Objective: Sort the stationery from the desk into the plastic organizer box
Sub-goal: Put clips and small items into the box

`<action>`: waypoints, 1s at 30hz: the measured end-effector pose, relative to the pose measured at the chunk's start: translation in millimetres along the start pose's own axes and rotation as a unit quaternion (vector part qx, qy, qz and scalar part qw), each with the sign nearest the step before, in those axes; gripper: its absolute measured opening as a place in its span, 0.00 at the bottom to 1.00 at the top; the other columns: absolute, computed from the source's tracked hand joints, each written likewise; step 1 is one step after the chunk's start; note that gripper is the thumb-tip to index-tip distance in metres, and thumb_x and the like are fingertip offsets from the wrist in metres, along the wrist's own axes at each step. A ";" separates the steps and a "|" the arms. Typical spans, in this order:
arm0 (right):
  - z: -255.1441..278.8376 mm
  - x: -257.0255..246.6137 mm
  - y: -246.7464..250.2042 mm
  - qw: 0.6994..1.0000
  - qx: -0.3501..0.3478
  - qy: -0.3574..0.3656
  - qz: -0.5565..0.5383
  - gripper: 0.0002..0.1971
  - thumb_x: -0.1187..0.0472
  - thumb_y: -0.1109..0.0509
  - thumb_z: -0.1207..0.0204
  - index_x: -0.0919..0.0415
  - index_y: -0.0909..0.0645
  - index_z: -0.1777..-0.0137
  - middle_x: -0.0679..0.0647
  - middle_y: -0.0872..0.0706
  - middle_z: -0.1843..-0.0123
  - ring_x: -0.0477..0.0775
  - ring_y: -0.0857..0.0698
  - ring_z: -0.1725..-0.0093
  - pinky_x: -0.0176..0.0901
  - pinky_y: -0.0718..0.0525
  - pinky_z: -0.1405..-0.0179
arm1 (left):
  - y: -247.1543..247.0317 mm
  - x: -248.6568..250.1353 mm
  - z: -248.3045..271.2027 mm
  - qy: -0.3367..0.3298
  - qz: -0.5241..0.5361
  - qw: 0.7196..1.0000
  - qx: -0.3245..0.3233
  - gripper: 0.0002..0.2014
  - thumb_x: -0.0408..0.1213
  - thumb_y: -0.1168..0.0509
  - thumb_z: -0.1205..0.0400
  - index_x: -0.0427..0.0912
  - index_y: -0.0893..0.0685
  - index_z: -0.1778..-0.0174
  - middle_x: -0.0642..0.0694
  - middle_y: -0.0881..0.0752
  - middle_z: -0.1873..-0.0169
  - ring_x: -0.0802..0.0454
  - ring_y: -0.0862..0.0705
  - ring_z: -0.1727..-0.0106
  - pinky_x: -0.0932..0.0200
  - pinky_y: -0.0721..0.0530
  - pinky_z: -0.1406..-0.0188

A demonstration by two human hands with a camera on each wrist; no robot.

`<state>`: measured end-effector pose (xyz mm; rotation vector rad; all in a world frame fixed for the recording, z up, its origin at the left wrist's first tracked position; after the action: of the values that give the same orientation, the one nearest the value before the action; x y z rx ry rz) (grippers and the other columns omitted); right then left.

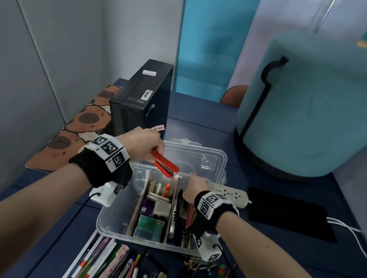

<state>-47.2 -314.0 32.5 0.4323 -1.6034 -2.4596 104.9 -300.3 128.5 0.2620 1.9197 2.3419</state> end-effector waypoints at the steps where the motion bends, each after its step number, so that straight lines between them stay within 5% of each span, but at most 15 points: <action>1: -1.5 1.1 -1.2 1.000 0.013 0.002 -0.005 0.21 0.60 0.40 0.17 0.63 0.32 0.25 0.58 0.16 0.41 0.58 0.15 0.43 0.42 0.17 0.50 | -0.6 2.2 -1.4 -0.003 0.006 1.000 0.000 0.09 0.45 0.28 0.23 0.55 0.13 0.48 0.57 0.20 0.53 0.56 0.19 0.49 0.54 0.18 0.43; 5: -7.4 3.7 -16.1 0.994 -0.018 0.001 -0.107 0.16 0.62 0.37 0.18 0.67 0.23 0.34 0.57 0.19 0.49 0.55 0.18 0.49 0.36 0.22 0.57 | 1.0 12.6 -5.9 -0.013 0.026 1.000 0.006 0.09 0.45 0.27 0.23 0.54 0.13 0.47 0.58 0.21 0.55 0.58 0.20 0.52 0.58 0.18 0.45; 9: -1.8 -1.7 -25.7 0.934 -0.139 0.020 -0.329 0.18 0.60 0.35 0.21 0.65 0.20 0.33 0.57 0.13 0.43 0.57 0.14 0.42 0.50 0.14 0.41 | 1.7 21.0 -7.5 -0.024 0.018 1.000 -0.010 0.09 0.43 0.28 0.23 0.53 0.13 0.47 0.56 0.19 0.53 0.57 0.20 0.50 0.57 0.19 0.42; 13: -0.8 27.7 23.8 0.933 -0.050 -0.016 -0.356 0.16 0.69 0.43 0.18 0.70 0.21 0.34 0.64 0.16 0.45 0.64 0.14 0.47 0.55 0.13 0.48 | -4.6 40.1 -12.6 -0.049 -0.007 0.998 -0.046 0.06 0.38 0.30 0.23 0.53 0.12 0.53 0.55 0.16 0.56 0.55 0.18 0.52 0.53 0.15 0.46; 16: 5.4 34.1 42.8 0.887 -0.071 0.027 -0.456 0.13 0.64 0.38 0.17 0.66 0.21 0.35 0.60 0.18 0.45 0.58 0.17 0.50 0.53 0.12 0.53 | -17.2 63.7 -20.9 -0.070 -0.029 0.994 -0.082 0.07 0.35 0.31 0.23 0.52 0.12 0.53 0.52 0.15 0.56 0.53 0.16 0.51 0.51 0.15 0.45; 19: 13.4 29.8 38.4 0.915 -0.116 0.084 -0.376 0.09 0.62 0.31 0.21 0.61 0.18 0.42 0.56 0.16 0.47 0.50 0.17 0.54 0.37 0.19 0.65 | -26.8 89.9 -29.1 -0.098 -0.030 0.990 -0.098 0.08 0.38 0.33 0.20 0.47 0.12 0.48 0.47 0.14 0.52 0.47 0.16 0.48 0.48 0.17 0.41; 22: 10.3 34.1 32.2 0.942 -0.077 0.098 -0.312 0.12 0.60 0.25 0.26 0.62 0.18 0.46 0.56 0.14 0.53 0.49 0.16 0.61 0.35 0.21 0.71 | -29.7 109.3 -33.9 -0.124 -0.029 0.988 -0.089 0.09 0.39 0.34 0.19 0.44 0.12 0.47 0.44 0.15 0.50 0.45 0.17 0.47 0.49 0.18 0.41; 30: 7.1 32.6 15.2 0.971 -0.031 0.045 -0.231 0.08 0.57 0.25 0.29 0.58 0.17 0.53 0.54 0.13 0.57 0.55 0.12 0.57 0.40 0.16 0.58 | -46.2 111.1 -33.6 -0.099 0.018 0.992 -0.078 0.12 0.39 0.36 0.19 0.41 0.15 0.43 0.43 0.14 0.46 0.43 0.16 0.43 0.48 0.19 0.39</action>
<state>-80.5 -323.8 44.3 0.9930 -1.5189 -2.7528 -12.0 -302.6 84.5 0.4970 1.6476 2.3703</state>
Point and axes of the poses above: each hand's wrist, its own z-axis away from the middle knuckle, its own y-axis out of the back of the hand, x = y × z, the point moved 8 cm from there along -z, towards the middle knuckle
